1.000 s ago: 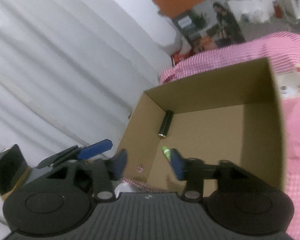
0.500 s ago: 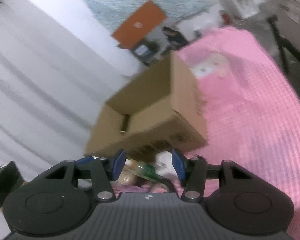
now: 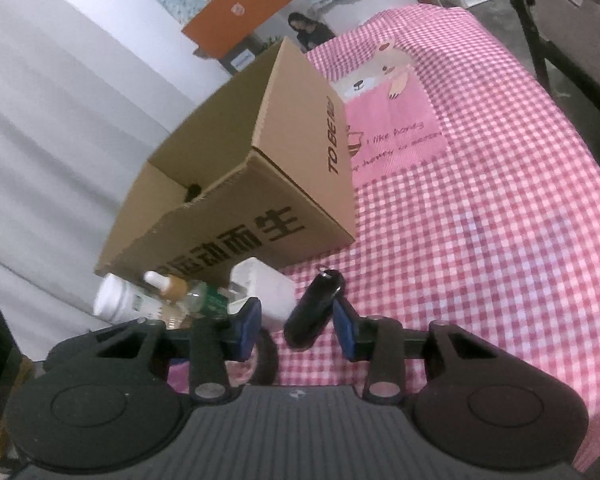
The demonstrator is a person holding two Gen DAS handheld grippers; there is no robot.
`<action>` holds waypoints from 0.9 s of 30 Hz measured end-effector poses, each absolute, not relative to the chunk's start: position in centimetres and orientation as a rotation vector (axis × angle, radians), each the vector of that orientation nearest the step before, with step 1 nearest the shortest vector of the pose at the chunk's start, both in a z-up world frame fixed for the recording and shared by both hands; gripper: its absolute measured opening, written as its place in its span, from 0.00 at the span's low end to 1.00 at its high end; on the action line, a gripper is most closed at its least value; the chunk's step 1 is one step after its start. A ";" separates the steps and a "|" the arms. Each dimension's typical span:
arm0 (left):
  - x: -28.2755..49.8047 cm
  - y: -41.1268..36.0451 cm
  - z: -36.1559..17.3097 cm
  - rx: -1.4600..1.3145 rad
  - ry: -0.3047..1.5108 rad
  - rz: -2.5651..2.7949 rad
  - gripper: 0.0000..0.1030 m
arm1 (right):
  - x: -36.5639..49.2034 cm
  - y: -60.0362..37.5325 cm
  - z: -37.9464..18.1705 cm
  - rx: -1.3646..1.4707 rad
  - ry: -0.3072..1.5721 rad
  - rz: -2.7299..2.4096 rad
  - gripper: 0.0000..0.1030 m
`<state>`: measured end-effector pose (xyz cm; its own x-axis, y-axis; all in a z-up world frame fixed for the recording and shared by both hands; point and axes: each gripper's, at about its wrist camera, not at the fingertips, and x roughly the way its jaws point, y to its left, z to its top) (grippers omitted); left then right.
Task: Organize rigid objects
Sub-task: 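Lower the right gripper onto the black mouse and close on it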
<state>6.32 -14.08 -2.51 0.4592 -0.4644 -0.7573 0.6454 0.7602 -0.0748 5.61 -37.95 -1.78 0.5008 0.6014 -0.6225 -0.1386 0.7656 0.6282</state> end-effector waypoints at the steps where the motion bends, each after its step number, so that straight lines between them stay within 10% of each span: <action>1: 6.3 -14.4 -2.8 0.247 0.857 -0.687 0.60 | 6.0 -37.7 -2.0 0.534 0.958 0.477 0.40; 27: 8.6 -17.0 -4.9 0.277 0.904 -0.616 0.67 | 10.1 -33.1 -4.0 0.227 0.961 0.502 0.35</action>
<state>8.61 -16.98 -4.85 0.4629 -0.3810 -0.8004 0.6058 0.7951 -0.0282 10.06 -33.07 -4.02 0.4704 0.5036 -0.7246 -0.3066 0.8633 0.4009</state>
